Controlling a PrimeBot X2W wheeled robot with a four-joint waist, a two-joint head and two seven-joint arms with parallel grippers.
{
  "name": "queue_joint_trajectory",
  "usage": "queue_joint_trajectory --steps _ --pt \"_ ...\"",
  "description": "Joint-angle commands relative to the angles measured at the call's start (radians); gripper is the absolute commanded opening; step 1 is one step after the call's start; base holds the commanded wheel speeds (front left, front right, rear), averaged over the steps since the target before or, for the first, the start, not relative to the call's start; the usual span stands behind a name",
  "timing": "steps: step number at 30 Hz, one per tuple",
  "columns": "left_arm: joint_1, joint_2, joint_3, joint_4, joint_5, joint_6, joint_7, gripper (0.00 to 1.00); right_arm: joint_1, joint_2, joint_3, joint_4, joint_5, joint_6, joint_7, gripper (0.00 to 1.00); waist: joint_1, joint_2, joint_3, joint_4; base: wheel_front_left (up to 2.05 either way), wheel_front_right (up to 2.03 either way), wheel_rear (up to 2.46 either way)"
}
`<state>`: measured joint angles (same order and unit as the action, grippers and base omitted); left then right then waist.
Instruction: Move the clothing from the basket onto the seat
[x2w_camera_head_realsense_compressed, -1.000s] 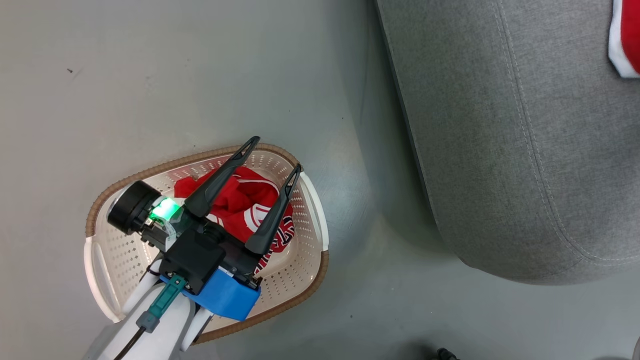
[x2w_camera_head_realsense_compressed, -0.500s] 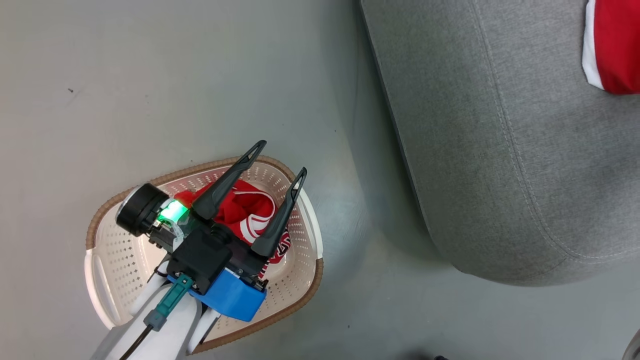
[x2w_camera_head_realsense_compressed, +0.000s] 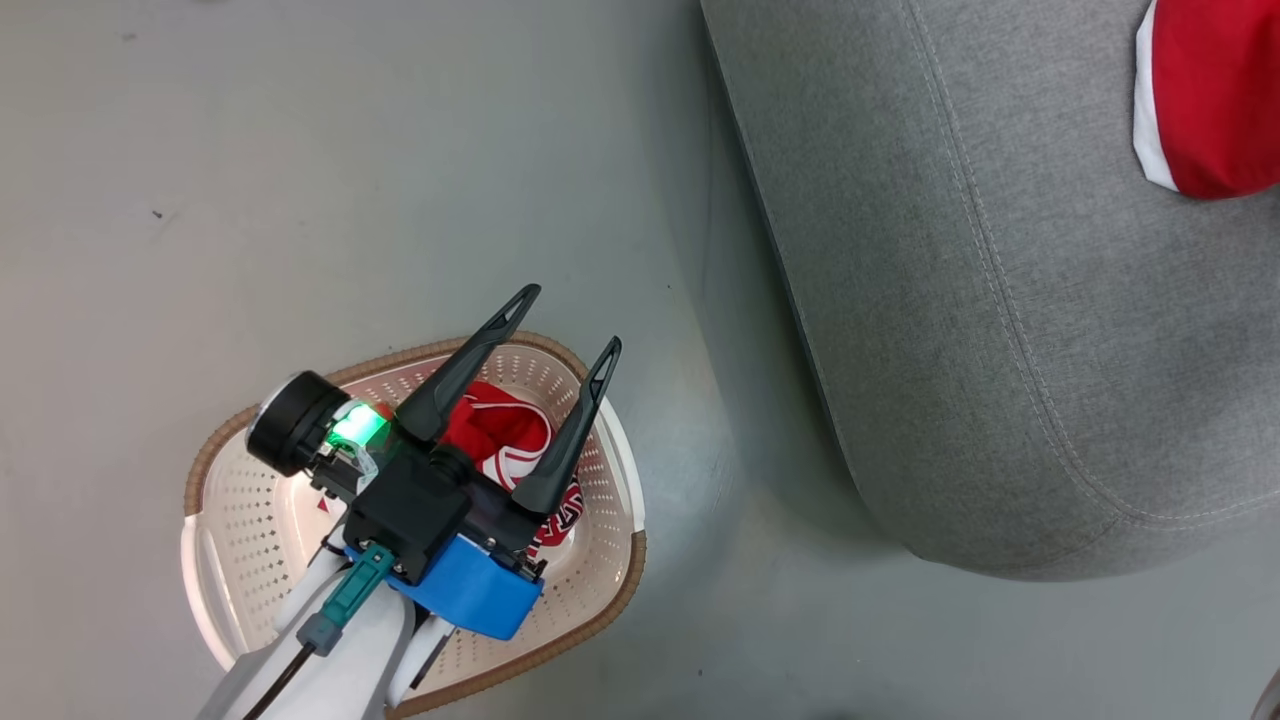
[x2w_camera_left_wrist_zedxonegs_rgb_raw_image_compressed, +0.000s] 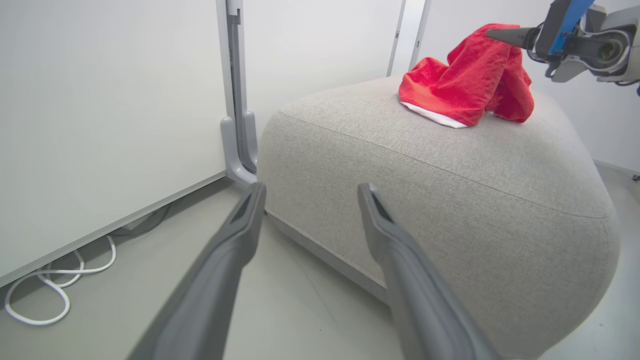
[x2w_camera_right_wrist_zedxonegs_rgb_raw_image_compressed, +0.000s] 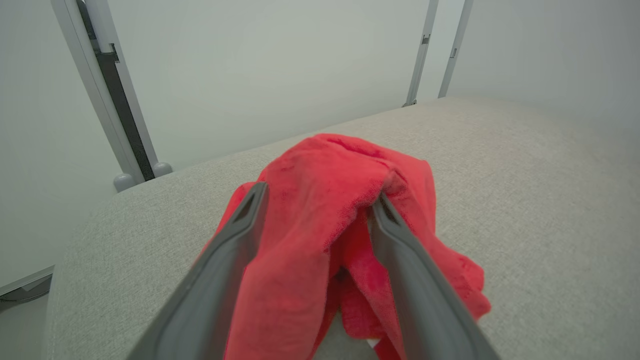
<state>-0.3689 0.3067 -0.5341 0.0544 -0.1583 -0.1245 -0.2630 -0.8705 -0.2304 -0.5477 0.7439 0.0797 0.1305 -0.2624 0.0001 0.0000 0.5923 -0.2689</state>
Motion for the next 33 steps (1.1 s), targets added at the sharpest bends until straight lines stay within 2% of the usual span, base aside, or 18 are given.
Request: queue_joint_trajectory --steps 1,7,15,26,33 --pt "0.009 -0.008 0.001 0.005 -0.003 -0.008 -0.003 1.00 0.026 -0.007 0.004 0.002 -0.009 0.000 -0.004 1.00 -0.0001 0.0000 -0.012 0.003 0.00 0.00 0.00" --pt "0.020 -0.039 0.002 0.021 -0.013 -0.008 -0.003 1.00 0.070 -0.007 0.017 0.000 -0.019 0.000 -0.004 1.00 -0.0001 0.0000 -0.060 0.012 0.00 0.00 0.00" --pt "0.081 -0.102 0.025 0.052 -0.034 -0.005 -0.003 1.00 0.203 0.015 0.048 -0.037 -0.025 0.000 -0.004 1.00 -0.0001 0.0000 -0.183 0.053 0.00 0.00 0.00" --pt "0.190 -0.162 0.097 0.108 -0.057 -0.006 -0.003 1.00 0.425 0.112 0.128 -0.161 -0.037 0.000 -0.004 1.00 -0.0001 0.0000 -0.337 0.120 0.00 0.00 0.00" --pt "0.269 -0.201 0.166 0.142 -0.057 -0.006 -0.003 1.00 0.568 0.152 0.190 -0.259 -0.064 0.000 -0.004 1.00 -0.0001 0.0000 -0.435 0.172 0.00 0.00 0.00"
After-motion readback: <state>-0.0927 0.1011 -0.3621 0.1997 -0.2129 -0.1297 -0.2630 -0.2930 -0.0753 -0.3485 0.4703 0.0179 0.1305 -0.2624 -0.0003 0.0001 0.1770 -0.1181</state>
